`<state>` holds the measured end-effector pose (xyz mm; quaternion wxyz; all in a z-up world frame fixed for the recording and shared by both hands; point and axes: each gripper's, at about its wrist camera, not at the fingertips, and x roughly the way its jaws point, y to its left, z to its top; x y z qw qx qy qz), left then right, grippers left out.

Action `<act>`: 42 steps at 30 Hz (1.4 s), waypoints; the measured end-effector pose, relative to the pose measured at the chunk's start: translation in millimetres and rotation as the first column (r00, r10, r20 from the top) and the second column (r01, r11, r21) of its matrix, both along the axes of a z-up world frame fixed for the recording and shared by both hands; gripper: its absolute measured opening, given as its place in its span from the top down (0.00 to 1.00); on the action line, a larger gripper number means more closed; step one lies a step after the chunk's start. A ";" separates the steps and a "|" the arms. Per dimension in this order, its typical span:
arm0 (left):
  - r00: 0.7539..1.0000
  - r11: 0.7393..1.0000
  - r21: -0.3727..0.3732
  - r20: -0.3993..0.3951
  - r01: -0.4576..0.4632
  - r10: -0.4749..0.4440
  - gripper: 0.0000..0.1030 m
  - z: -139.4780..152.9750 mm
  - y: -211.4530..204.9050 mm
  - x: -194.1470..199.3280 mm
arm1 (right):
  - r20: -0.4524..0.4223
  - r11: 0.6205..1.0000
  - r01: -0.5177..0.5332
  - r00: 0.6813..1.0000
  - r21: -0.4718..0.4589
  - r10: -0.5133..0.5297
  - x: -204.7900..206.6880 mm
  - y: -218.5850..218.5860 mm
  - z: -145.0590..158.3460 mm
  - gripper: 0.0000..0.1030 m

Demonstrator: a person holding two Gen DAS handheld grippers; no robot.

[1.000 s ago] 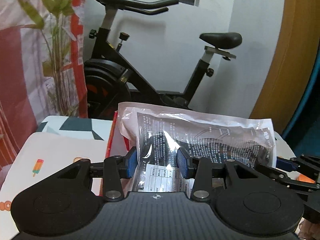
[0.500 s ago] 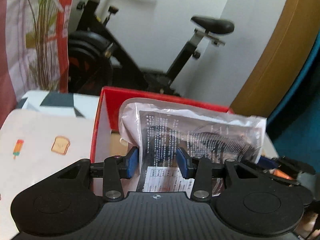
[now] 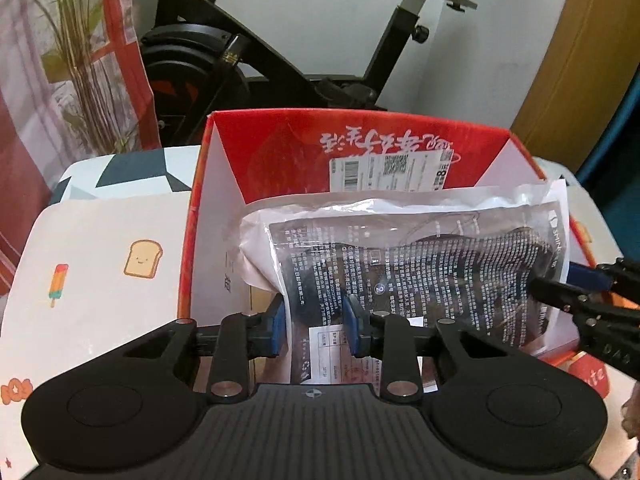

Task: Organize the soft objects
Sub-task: 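Lower the clear package into the red box and open both grippers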

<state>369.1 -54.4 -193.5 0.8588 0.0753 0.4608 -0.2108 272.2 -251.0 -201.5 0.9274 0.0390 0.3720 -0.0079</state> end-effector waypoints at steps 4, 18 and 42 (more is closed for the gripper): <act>1.000 1.000 -0.017 0.004 -0.011 0.011 0.69 6.1 7.3 -2.5 | -0.034 1.000 0.014 0.999 0.018 -0.013 3.6 -3.4 2.3 0.64; 1.000 0.995 -0.100 0.010 -0.001 0.002 0.84 15.0 -7.2 7.1 | -0.065 0.994 -0.076 0.995 0.084 0.082 26.0 0.6 25.0 0.93; 0.995 0.995 0.044 -0.054 0.087 -0.085 0.84 -16.9 -43.5 21.1 | -0.317 0.986 -0.019 0.946 0.166 0.071 81.8 -4.1 -22.3 0.93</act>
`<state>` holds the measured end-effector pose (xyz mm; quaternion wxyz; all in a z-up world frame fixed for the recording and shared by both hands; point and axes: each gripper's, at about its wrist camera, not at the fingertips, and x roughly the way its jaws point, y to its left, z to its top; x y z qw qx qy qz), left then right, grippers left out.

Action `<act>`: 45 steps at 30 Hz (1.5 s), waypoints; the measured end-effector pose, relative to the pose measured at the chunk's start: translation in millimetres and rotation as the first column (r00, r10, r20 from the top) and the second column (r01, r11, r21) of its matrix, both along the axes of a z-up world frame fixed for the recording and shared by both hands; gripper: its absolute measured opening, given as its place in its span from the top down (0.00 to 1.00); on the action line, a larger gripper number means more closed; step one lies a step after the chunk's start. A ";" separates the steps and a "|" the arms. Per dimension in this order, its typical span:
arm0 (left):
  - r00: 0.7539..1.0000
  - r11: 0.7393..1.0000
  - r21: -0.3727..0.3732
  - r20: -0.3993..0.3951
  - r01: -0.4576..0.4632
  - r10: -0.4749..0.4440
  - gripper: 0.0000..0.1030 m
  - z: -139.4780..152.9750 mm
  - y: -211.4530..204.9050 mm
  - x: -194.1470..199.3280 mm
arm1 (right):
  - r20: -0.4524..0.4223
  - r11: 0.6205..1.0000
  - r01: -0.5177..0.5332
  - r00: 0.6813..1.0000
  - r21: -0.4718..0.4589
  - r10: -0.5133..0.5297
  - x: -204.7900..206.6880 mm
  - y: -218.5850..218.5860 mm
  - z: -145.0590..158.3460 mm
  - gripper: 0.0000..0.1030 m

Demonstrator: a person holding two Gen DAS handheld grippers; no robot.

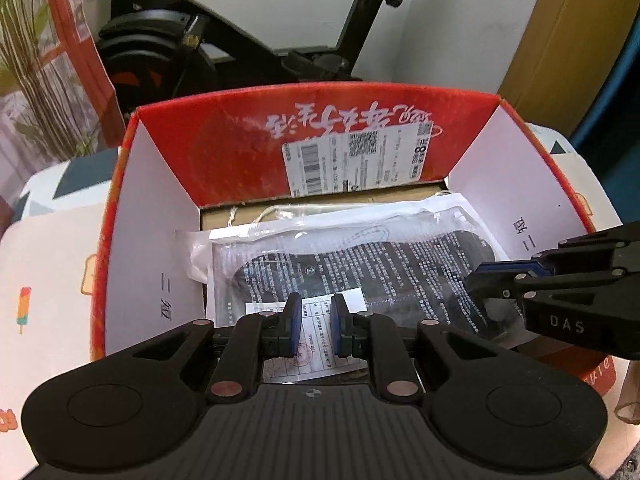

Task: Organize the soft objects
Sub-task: 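Lower the clear package into the red box and open both grippers, then move both grippers to the black glove on the table and grasp it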

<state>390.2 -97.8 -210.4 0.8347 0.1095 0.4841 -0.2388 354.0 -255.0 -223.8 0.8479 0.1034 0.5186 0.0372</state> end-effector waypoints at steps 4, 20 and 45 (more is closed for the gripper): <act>0.998 1.000 -0.009 0.055 -0.003 0.004 0.83 14.3 8.4 -11.6 | 0.064 0.999 0.046 0.997 0.006 -0.047 -12.6 -2.2 10.4 0.85; 0.962 0.998 -0.060 0.274 0.010 0.007 0.10 80.2 59.7 -101.7 | 0.336 0.988 0.114 0.939 -0.102 -0.074 -89.4 1.8 73.0 0.02; 0.986 0.985 -0.067 0.037 -0.161 0.163 0.06 -5.7 129.9 -198.2 | 0.242 0.998 0.021 0.970 0.056 -0.034 -213.4 41.2 15.9 0.07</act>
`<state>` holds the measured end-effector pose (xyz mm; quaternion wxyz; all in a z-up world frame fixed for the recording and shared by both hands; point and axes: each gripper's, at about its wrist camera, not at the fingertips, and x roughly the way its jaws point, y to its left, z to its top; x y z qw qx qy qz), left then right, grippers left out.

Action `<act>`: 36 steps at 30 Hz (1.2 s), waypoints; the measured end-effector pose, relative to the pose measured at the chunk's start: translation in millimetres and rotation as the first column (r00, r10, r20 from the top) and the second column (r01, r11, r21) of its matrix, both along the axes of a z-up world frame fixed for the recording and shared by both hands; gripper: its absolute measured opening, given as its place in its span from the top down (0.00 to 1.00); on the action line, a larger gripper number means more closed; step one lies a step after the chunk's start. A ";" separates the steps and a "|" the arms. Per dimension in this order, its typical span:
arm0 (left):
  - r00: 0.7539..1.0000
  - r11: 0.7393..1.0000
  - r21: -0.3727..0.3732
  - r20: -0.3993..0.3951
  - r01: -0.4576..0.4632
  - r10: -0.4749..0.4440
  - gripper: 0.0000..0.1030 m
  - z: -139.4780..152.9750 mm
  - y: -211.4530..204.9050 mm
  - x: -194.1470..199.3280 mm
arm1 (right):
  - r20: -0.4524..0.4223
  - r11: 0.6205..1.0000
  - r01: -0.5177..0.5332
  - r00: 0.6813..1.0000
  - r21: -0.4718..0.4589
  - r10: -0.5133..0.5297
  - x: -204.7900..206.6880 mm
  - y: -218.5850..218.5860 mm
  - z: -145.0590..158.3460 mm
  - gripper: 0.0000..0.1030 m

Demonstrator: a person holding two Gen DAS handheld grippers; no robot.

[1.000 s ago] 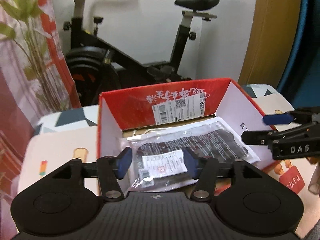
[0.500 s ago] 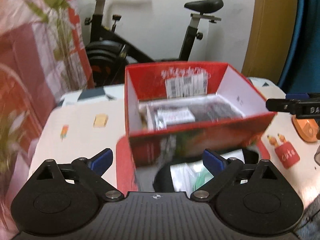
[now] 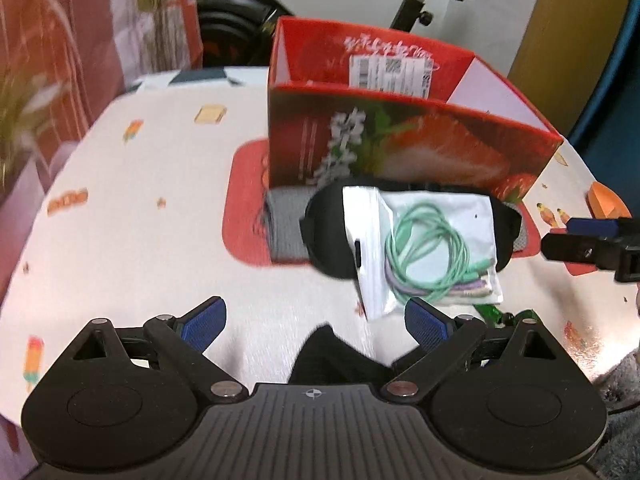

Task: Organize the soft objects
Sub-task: 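Move both grippers to the black glove on the table and grasp it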

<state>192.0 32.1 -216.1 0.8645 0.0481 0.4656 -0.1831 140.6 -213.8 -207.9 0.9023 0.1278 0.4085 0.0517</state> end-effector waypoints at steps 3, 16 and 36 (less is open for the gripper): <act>1.000 1.000 -0.004 -0.023 -0.003 0.003 0.06 -3.0 0.0 -5.0 | -0.017 1.000 -0.026 1.000 0.006 0.027 -1.0 10.5 -5.6 0.07; 0.992 0.995 -0.054 -0.107 -0.080 0.074 0.27 -25.1 22.9 -14.1 | -0.069 0.976 -0.216 0.974 -0.026 0.214 -2.6 58.3 -18.9 0.20; 0.984 0.993 -0.087 -0.165 -0.081 0.066 0.46 -44.7 22.6 -5.0 | -0.166 0.906 -0.423 0.894 -0.006 0.416 2.3 100.7 -37.8 0.34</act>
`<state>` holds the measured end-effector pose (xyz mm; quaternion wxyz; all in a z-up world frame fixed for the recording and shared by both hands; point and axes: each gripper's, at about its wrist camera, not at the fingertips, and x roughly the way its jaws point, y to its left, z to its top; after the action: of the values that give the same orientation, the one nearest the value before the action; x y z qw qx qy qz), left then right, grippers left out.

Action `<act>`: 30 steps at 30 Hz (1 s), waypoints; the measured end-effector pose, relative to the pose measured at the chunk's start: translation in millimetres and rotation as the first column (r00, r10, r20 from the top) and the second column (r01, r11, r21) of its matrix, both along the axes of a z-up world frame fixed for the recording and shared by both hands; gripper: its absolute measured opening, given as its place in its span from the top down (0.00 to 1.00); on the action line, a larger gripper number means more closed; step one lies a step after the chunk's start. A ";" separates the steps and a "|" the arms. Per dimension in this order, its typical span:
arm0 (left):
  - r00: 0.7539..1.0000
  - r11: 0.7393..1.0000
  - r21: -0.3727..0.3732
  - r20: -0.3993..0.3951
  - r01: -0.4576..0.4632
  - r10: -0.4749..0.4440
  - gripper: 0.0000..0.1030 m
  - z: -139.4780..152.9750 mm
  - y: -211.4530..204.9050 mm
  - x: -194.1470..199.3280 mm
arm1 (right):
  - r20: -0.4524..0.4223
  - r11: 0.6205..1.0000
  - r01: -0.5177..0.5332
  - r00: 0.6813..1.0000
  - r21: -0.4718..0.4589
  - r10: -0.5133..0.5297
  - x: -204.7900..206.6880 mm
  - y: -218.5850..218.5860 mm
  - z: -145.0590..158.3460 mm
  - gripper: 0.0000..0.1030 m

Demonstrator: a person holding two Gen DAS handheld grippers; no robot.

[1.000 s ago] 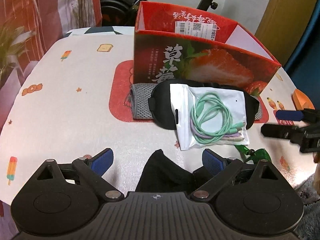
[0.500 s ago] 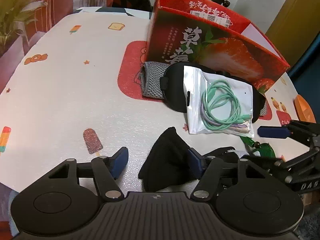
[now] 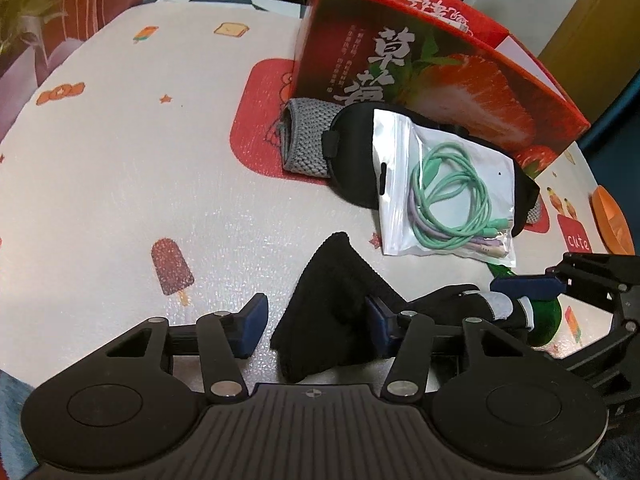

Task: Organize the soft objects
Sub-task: 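Close both grippers firmly on the black glove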

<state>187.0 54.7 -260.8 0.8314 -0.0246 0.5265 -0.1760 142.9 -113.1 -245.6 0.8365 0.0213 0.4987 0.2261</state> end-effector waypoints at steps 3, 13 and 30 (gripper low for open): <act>1.000 1.000 -0.001 0.001 0.000 0.000 0.46 -0.8 -0.2 0.8 | -0.018 1.000 -0.026 1.000 -0.008 0.026 0.0 3.5 -2.3 0.34; 1.000 1.000 -0.003 0.001 -0.001 0.001 0.45 -1.7 -0.4 2.2 | -0.046 0.996 -0.063 0.997 -0.064 0.060 1.3 9.7 -6.6 0.35; 1.000 1.000 -0.007 0.002 -0.008 0.008 0.42 -1.9 -1.5 4.2 | -0.011 0.996 0.006 1.000 -0.093 -0.007 12.1 -8.8 -14.9 0.66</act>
<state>191.2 53.2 -262.8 0.8325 -0.0294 0.5251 -0.1743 155.1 -121.9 -260.5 0.8344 -0.0145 0.5134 0.1998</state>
